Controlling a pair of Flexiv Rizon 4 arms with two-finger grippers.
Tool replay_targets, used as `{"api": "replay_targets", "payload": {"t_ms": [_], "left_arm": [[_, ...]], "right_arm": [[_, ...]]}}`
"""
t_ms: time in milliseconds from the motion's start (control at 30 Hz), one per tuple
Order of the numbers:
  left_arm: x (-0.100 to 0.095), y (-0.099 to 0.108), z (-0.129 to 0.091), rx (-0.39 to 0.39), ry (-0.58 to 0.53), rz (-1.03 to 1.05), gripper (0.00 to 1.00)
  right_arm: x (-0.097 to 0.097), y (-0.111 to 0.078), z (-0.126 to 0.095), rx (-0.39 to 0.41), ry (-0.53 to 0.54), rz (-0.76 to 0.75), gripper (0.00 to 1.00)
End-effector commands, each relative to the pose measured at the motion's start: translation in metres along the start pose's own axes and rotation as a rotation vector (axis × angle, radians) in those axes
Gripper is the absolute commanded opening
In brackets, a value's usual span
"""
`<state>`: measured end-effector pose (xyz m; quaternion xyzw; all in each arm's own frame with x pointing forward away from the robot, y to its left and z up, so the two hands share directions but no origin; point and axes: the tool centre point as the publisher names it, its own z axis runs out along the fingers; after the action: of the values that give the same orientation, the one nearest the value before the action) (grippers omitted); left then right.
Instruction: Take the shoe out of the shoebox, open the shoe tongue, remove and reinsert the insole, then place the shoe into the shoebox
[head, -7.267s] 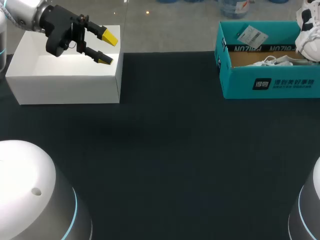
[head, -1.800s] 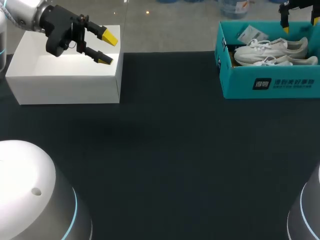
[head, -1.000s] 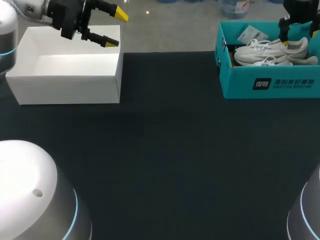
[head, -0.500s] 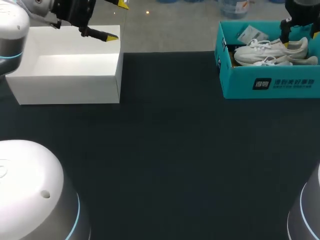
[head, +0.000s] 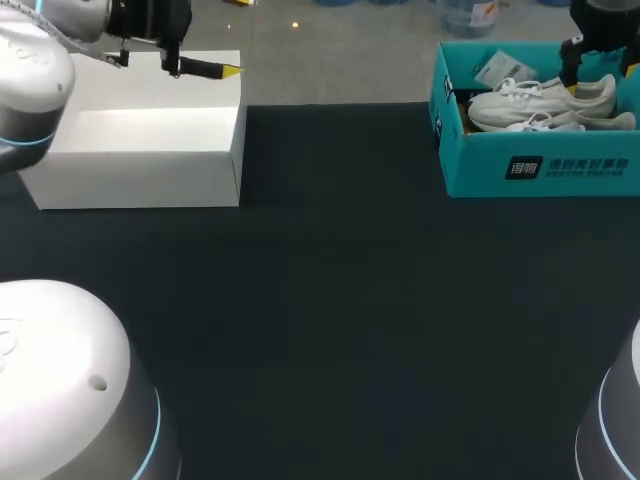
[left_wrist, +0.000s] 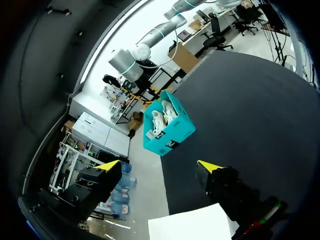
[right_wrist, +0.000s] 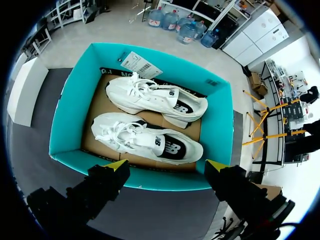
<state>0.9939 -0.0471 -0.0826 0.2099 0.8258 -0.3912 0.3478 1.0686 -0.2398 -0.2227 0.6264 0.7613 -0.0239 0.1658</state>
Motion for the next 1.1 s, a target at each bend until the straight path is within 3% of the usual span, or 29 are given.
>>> {"api": "replay_targets", "payload": {"t_ms": [33,333,567,733,800,1100], "left_arm": [[0.007,-0.006,0.000,-0.221,-0.060,-0.151,1.00],[-0.017,0.023,0.023,-0.538,0.143,-0.611,1.00],[-0.030,0.053,0.047,-0.747,0.174,-0.993,1.00],[-0.036,0.067,0.048,-0.840,0.139,-1.211,1.00],[-0.041,0.072,0.047,-0.890,0.075,-1.298,1.00],[-0.048,0.092,0.030,-0.977,-0.074,-1.661,1.00]], "right_arm": [[0.000,0.000,0.000,0.000,0.000,0.001,1.00],[0.000,0.000,0.000,0.000,0.000,0.001,1.00],[0.000,0.000,0.000,0.000,0.000,0.001,1.00],[0.000,0.000,0.000,0.000,0.000,0.001,1.00],[0.000,0.000,0.000,0.000,0.000,0.001,1.00],[-0.007,0.001,-0.007,-0.021,0.008,0.006,1.00]]}}
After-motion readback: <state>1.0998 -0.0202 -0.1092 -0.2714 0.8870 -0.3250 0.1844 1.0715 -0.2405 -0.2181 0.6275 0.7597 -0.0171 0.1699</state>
